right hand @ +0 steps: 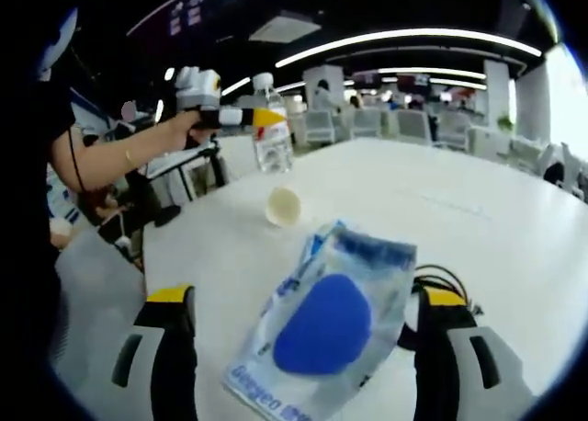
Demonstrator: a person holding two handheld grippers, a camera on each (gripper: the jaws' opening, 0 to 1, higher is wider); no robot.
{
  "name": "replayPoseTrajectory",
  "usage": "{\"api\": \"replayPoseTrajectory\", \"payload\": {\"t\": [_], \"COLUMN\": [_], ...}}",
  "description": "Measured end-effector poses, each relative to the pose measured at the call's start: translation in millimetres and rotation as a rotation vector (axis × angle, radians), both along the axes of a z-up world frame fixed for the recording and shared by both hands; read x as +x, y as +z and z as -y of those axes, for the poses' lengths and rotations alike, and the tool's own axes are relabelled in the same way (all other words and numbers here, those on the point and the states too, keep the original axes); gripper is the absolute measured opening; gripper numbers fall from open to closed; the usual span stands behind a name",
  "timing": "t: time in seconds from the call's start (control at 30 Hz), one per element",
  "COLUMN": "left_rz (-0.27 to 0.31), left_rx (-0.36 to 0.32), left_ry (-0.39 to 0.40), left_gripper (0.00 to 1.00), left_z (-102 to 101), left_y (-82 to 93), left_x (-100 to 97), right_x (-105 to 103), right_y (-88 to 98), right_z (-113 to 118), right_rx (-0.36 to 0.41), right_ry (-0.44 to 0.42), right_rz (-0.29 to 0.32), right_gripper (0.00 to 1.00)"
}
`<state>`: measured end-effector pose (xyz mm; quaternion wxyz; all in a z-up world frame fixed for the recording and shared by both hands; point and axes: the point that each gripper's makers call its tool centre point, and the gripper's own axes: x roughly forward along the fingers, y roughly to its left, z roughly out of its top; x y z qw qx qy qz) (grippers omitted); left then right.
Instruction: Arrange the tabletop items into an orderly group along one side of the table until the central work area is clear of visible clutter.
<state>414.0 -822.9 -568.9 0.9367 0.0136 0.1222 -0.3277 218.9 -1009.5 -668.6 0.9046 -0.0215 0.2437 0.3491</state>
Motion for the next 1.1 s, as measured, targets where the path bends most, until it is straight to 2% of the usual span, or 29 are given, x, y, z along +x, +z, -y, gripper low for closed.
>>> {"api": "replayPoseTrajectory", "payload": {"t": [0.37, 0.73, 0.9, 1.1], "left_rz": [-0.009, -0.039, -0.039, -0.053], "left_rx": [0.017, 0.017, 0.054, 0.069], "left_ry": [0.014, 0.021, 0.02, 0.011], "left_gripper": [0.42, 0.42, 0.42, 0.42], "left_z": [-1, 1, 0, 2], "left_y": [-17.2, -42.5, -55.6, -70.3], "left_x": [29.0, 56.4, 63.7, 68.9], "right_x": [7, 11, 13, 13], "right_y": [-11.2, -23.6, -25.8, -28.6], "right_z": [-3, -7, -9, -2], "right_rx": [0.014, 0.016, 0.018, 0.024], "right_ry": [-0.009, -0.008, -0.006, -0.025], "right_rz": [-0.021, -0.048, -0.053, -0.061], "right_gripper": [0.98, 0.97, 0.97, 0.96]}}
